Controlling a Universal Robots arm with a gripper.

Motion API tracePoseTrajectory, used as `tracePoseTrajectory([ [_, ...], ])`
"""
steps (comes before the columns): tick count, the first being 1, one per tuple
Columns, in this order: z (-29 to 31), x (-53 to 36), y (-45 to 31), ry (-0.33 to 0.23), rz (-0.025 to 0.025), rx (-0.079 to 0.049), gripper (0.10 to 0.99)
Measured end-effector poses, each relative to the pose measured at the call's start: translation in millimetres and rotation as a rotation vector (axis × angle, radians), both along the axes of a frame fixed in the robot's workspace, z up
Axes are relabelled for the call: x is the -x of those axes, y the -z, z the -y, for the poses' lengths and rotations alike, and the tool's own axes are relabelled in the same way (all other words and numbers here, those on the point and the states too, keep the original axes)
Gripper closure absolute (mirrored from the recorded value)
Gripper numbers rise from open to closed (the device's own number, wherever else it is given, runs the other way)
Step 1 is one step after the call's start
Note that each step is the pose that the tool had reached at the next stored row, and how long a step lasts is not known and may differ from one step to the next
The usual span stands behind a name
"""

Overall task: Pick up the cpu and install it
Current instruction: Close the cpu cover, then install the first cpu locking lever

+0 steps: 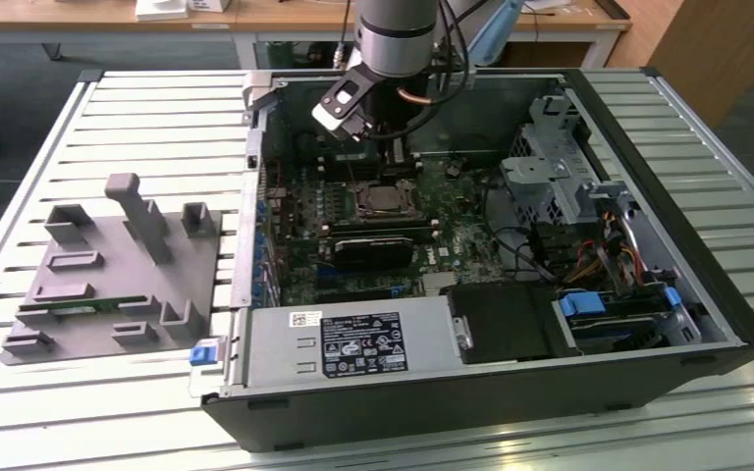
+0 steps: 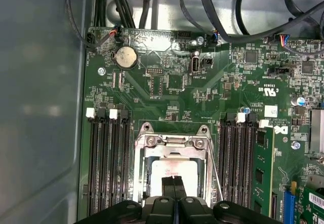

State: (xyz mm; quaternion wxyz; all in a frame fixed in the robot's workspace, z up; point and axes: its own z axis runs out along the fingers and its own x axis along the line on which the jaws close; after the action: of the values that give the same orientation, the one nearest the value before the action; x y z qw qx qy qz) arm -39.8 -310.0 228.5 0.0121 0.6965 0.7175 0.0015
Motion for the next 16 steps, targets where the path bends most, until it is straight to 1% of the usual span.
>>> tracePoseTrajectory([
  [8,0.0,0.5,0.3,0.0,-0.0001,0.0,0.98],
  [16,0.0,0.5,-7.7,0.0,0.0,0.0,0.98],
])
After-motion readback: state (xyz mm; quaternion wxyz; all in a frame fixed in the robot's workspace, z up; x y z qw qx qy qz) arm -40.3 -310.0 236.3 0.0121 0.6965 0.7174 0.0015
